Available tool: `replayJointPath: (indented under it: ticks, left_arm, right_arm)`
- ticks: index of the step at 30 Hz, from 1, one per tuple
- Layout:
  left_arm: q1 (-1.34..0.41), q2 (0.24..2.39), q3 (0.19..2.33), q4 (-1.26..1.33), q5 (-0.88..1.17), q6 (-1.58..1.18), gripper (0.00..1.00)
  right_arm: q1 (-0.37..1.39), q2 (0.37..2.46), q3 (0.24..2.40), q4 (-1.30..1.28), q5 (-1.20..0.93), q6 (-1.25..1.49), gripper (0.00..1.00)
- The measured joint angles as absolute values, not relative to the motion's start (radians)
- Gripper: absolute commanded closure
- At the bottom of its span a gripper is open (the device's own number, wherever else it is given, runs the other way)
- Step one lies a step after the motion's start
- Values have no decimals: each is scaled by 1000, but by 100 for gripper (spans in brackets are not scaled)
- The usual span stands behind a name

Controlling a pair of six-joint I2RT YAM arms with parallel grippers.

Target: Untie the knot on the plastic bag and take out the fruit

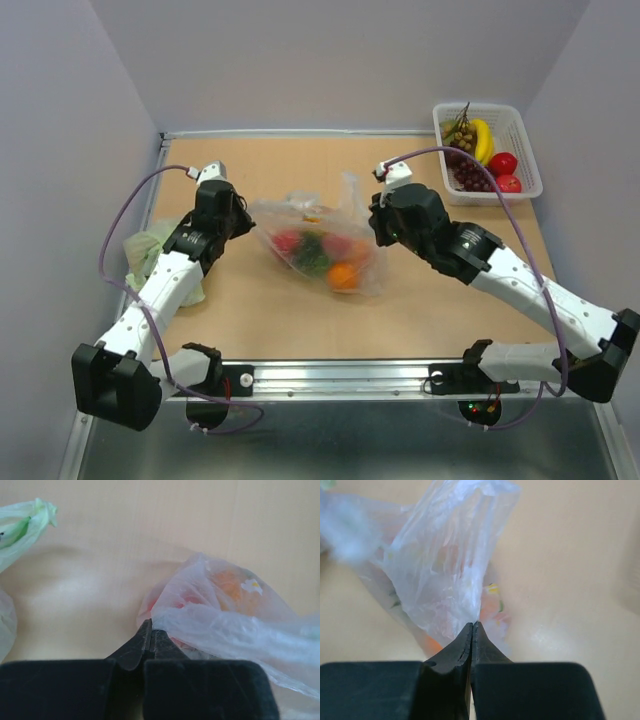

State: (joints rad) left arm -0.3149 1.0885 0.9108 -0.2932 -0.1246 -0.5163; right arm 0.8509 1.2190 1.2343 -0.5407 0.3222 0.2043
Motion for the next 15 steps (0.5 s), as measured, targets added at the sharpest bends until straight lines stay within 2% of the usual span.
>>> replayJointPath:
  ticks: [6,12,13,15]
  left_arm:
    - [-273,1162,1013,-271,-64,-547,100]
    - [-273,1091,947,-200,16,-582,100]
    - [-273,1065,915,-191,22,-586,98]
    - [-273,994,841,-188,26,-588,85]
  right_arm:
    - [850,1077,1190,-524,454,245,99]
    - [850,949,1048,-507,418,316,99]
    - [850,937,1036,-508,410,320,99]
    - [850,899,981,-505,358,337,96]
